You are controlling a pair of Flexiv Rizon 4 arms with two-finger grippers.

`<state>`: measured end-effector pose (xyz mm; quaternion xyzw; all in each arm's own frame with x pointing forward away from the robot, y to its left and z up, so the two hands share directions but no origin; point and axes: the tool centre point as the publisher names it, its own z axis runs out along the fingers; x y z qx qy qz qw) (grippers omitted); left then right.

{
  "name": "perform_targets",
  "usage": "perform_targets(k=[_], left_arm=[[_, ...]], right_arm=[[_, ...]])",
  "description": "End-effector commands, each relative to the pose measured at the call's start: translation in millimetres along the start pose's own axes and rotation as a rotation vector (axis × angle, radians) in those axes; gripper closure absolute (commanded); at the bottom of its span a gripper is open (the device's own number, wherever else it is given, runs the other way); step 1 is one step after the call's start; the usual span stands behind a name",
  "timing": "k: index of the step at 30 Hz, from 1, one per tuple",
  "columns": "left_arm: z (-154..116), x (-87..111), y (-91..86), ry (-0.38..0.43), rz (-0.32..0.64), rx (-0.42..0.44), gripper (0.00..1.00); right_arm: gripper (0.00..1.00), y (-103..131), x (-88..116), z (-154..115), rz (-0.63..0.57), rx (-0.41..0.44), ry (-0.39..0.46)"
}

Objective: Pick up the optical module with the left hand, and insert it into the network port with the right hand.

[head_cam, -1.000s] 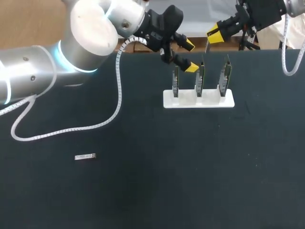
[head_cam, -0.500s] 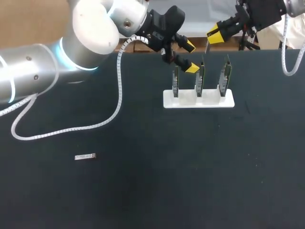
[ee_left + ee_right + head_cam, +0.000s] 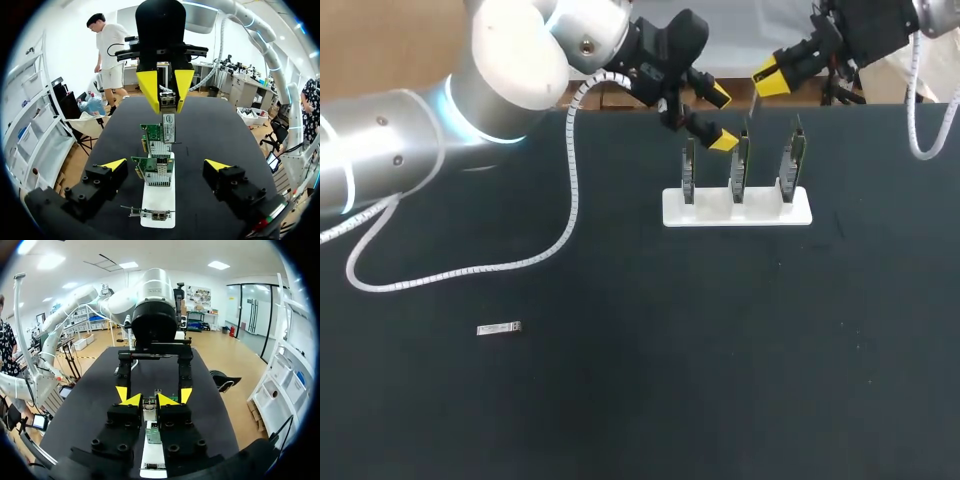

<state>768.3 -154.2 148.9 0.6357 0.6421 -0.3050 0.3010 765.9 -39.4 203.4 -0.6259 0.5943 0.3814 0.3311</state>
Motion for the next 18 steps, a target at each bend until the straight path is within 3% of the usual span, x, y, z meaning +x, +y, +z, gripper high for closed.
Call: perform_targets(k=[1, 18], left_arm=[[0.3, -0.5, 1.1, 0.003, -0.001, 0.002, 0.00], [0.3, -0.5, 1.1, 0.003, -0.001, 0.002, 0.00]], right_arm=[[1.00, -4.4, 0.7, 4.2, -0.005, -0.010, 0.005], [1.00, -1.7, 9.2, 13.2, -0.015, -0.018, 0.063]])
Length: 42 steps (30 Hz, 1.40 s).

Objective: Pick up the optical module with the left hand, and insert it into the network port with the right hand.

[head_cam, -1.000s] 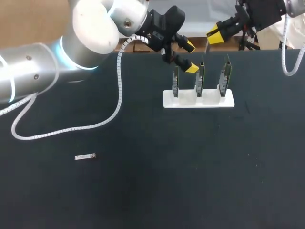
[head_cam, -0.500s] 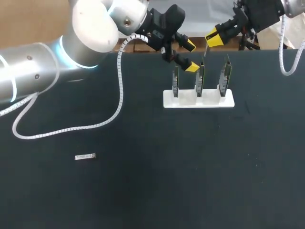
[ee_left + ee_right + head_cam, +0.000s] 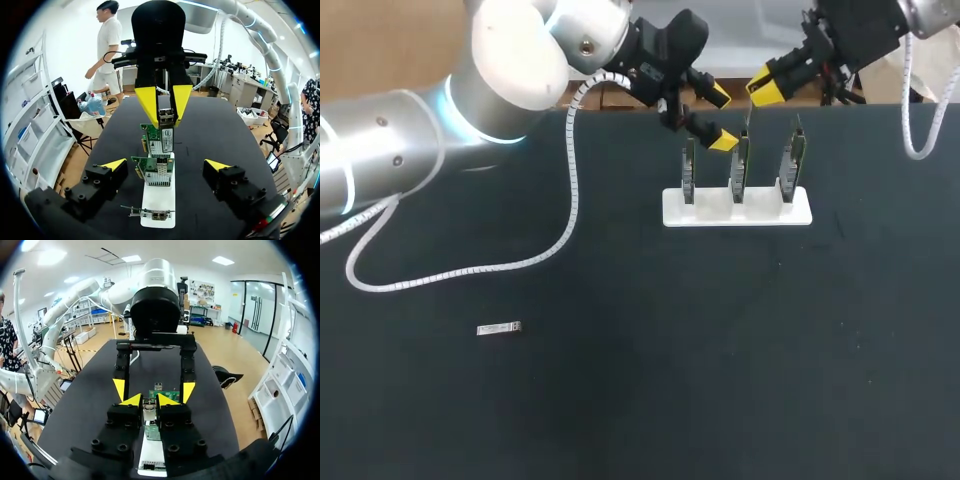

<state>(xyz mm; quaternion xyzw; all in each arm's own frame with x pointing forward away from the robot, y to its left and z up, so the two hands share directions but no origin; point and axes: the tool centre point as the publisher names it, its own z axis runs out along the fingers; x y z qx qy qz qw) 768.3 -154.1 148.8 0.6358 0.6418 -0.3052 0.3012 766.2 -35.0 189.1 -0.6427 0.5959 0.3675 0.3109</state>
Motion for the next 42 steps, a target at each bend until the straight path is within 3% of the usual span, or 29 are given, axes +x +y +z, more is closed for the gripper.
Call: perform_targets(k=[1, 42], left_arm=[[0.4, -0.8, 1.1, 0.004, -0.001, 0.002, 0.00], [0.4, -0.8, 1.1, 0.004, -0.001, 0.002, 0.00]], right_arm=[[1.00, -0.6, -1.4, 2.7, -0.004, 0.000, 0.009], [1.00, -8.1, 10.5, 16.9, 0.015, 0.008, 0.052]])
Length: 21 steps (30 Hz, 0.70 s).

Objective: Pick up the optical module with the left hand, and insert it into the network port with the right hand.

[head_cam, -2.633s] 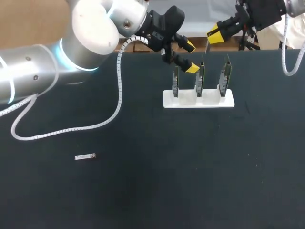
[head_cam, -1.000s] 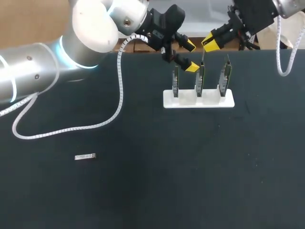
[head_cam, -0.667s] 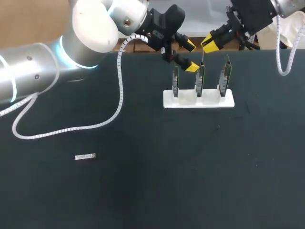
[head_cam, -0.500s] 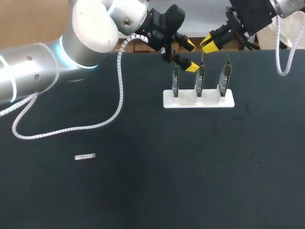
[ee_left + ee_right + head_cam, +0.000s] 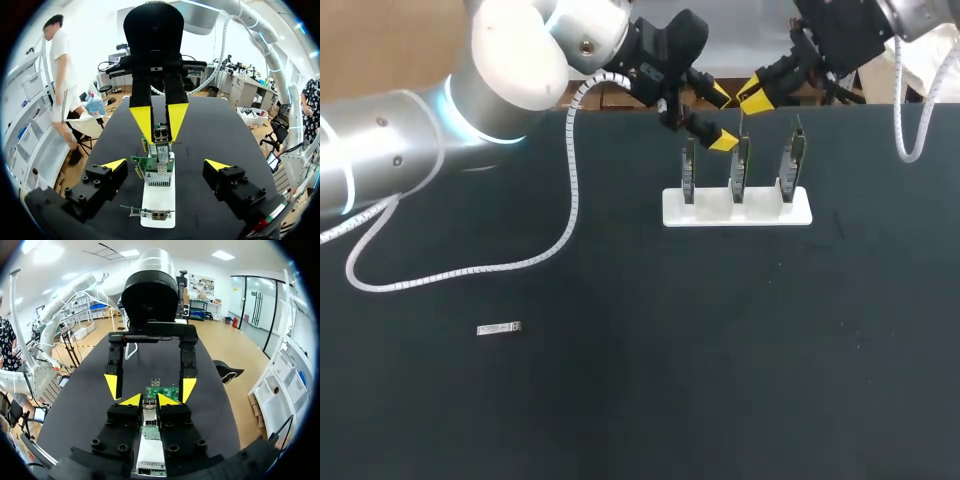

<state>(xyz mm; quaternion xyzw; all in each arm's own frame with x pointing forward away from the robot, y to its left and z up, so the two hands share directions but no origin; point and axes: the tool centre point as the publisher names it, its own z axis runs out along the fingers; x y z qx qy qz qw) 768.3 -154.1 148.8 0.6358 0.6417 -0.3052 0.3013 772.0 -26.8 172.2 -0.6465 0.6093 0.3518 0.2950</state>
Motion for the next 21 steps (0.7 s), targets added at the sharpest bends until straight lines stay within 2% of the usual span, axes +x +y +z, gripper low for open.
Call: perform_targets(k=[1, 21], left_arm=[[0.3, -0.8, 1.1, 0.004, -0.001, 0.002, 0.00], [0.3, -0.8, 1.1, 0.004, -0.001, 0.002, 0.00]], right_arm=[[1.00, -1.0, 0.6, 1.6, 0.001, 0.004, 0.002], [1.00, -4.7, 2.4, -6.7, 0.021, 0.049, -0.008]])
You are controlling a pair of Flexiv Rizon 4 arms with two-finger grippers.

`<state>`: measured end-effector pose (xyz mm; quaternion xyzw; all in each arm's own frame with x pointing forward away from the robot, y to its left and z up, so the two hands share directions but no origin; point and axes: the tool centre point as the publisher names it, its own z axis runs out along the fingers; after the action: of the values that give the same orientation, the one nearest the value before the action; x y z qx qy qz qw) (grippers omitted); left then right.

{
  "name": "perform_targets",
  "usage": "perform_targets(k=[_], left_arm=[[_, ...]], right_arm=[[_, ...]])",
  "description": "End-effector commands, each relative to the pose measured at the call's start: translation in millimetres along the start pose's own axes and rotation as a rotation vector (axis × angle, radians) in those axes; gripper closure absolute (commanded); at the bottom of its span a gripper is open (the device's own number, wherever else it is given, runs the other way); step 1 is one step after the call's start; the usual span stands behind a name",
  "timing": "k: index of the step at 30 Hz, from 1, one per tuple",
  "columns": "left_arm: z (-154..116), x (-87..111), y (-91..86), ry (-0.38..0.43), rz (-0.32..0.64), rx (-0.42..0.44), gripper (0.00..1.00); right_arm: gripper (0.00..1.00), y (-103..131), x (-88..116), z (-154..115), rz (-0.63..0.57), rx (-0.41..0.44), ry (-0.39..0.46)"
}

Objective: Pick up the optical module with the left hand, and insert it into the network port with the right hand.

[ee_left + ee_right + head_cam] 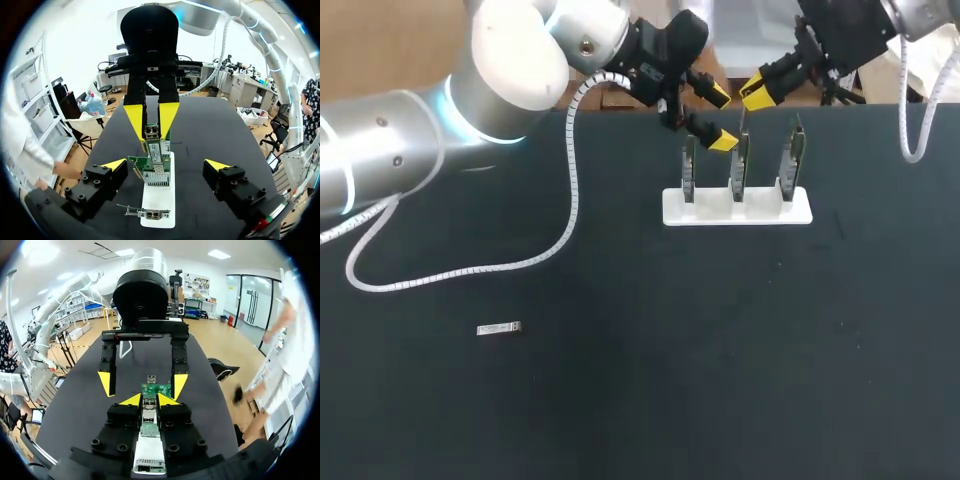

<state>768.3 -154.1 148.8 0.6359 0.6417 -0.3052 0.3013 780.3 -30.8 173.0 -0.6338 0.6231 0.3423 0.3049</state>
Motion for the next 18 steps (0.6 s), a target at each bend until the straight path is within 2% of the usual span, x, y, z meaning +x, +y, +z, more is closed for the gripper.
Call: perform_targets(k=[1, 18], left_arm=[[0.3, -0.8, 1.1, 0.004, -0.001, 0.002, 0.00], [0.3, -0.8, 1.1, 0.004, -0.001, 0.002, 0.00]], right_arm=[[1.00, 3.5, -0.2, -3.1, -0.002, 0.009, -0.008], [1.00, 4.7, -1.2, -0.3, -0.008, 0.019, 0.001]])
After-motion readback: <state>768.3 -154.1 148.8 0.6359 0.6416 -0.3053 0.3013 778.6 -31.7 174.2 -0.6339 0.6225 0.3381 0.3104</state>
